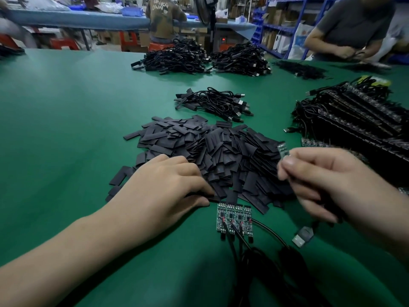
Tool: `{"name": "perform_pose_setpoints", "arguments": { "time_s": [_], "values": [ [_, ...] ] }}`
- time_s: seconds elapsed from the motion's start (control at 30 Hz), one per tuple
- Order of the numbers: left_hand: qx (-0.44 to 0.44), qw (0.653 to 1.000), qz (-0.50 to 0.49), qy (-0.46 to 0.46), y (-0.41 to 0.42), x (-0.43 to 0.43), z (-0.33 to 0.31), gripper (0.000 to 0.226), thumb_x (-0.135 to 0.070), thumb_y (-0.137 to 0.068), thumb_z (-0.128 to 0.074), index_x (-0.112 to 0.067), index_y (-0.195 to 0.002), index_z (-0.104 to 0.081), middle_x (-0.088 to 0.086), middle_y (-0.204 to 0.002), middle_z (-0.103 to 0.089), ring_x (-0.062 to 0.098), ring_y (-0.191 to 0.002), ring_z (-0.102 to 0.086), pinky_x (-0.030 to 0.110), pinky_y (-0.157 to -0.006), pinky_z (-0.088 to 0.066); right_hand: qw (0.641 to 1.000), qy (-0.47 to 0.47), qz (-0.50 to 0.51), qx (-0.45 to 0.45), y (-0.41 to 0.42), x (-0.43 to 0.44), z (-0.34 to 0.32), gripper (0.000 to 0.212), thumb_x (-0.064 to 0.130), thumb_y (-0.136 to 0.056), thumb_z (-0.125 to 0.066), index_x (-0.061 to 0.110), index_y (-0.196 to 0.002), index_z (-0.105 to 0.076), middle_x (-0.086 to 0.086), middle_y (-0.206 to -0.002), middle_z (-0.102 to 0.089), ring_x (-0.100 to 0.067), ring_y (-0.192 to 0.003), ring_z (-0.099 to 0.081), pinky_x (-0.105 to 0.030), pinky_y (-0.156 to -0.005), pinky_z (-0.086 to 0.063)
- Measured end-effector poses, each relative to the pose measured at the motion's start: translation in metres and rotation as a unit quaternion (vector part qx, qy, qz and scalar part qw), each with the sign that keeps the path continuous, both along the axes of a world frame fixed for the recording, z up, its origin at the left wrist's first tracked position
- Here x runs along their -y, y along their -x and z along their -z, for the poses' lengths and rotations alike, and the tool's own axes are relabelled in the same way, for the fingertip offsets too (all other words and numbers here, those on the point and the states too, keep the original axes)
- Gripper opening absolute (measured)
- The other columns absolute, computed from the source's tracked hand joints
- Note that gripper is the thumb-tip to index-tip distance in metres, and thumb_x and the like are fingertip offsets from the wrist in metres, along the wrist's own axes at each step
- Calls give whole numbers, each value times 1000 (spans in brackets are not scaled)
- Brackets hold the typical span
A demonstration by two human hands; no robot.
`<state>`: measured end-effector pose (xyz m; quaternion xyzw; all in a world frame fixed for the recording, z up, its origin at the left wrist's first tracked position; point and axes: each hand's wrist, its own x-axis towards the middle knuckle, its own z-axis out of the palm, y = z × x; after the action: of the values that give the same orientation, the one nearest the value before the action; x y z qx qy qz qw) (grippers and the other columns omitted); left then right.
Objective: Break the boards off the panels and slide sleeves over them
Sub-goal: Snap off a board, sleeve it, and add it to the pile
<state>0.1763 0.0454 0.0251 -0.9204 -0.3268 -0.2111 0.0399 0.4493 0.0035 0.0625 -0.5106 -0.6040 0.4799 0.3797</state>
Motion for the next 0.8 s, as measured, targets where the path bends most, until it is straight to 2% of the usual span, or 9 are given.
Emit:
{"name": "perform_pose_setpoints", "arguments": {
  "time_s": [0.07,0.13,0.23,0.37,0.43,0.53,0.6,0.7,0.8],
  "values": [
    [22,1000,-1,-17,-1,1,2,12,-36,-95,-67,-30,-96,-77,-14,-90,-70,16,-86,-65,39,-71,-53,991,-81,17,104,10,3,8,36,54,-92,-64,21,-78,-68,3,-52,-36,-13,-41,-36,-20,-41,-31],
    [113,992,-22,42,-3,3,1,12,-36,-94,-68,-29,-96,-78,-16,-89,-70,8,-84,-65,35,-74,-54,979,-128,34,153,20,7,18,37,59,-86,-55,25,-87,-69,3,-54,-39,-11,-47,-38,-27,-49,-32],
    [263,946,-16,190,-9,8,0,13,-37,-88,-72,-31,-98,-79,-15,-81,-73,3,-76,-69,18,-69,-52,980,-132,42,139,32,9,30,34,57,-85,-55,27,-92,-70,8,-53,-40,-7,-50,-36,-26,-49,-30],
    [337,895,33,291,-19,21,1,16,-27,-84,-74,-29,-100,-77,-8,-73,-72,9,-65,-70,12,-67,-49,990,-103,13,90,37,12,33,39,61,-83,-59,24,-89,-69,9,-56,-35,-9,-51,-32,-23,-48,-26],
    [339,899,28,275,-21,24,3,15,-28,-84,-76,-28,-99,-78,-11,-75,-72,8,-67,-70,11,-68,-49,993,-88,2,77,38,13,32,31,53,-86,-63,24,-85,-70,11,-54,-37,-6,-49,-33,-20,-47,-26],
    [276,948,23,156,-22,27,2,24,-38,-81,-80,-26,-101,-78,-16,-82,-70,2,-75,-67,13,-71,-48,994,-83,-4,66,39,14,34,27,48,-87,-62,23,-85,-72,11,-53,-39,-2,-48,-33,-17,-46,-26],
    [252,963,24,97,-23,29,3,27,-38,-80,-82,-23,-102,-78,-16,-86,-69,-1,-77,-65,15,-72,-51,993,-90,-11,70,40,15,36,31,52,-87,-62,23,-85,-72,13,-53,-39,-3,-49,-32,-17,-46,-26],
    [256,965,7,64,-21,30,4,23,-35,-83,-80,-20,-101,-79,-14,-88,-71,-3,-79,-65,17,-74,-53,990,-109,-16,93,40,16,35,39,60,-87,-54,26,-95,-72,12,-55,-42,-4,-51,-36,-20,-47,-28],
    [279,958,-18,64,-18,27,3,24,-35,-82,-78,-20,-100,-80,-13,-89,-72,-4,-81,-66,13,-76,-51,981,-143,-9,134,35,16,30,33,54,-96,-46,34,-106,-70,8,-65,-57,-6,-60,-51,-33,-57,-42]
  ]
}}
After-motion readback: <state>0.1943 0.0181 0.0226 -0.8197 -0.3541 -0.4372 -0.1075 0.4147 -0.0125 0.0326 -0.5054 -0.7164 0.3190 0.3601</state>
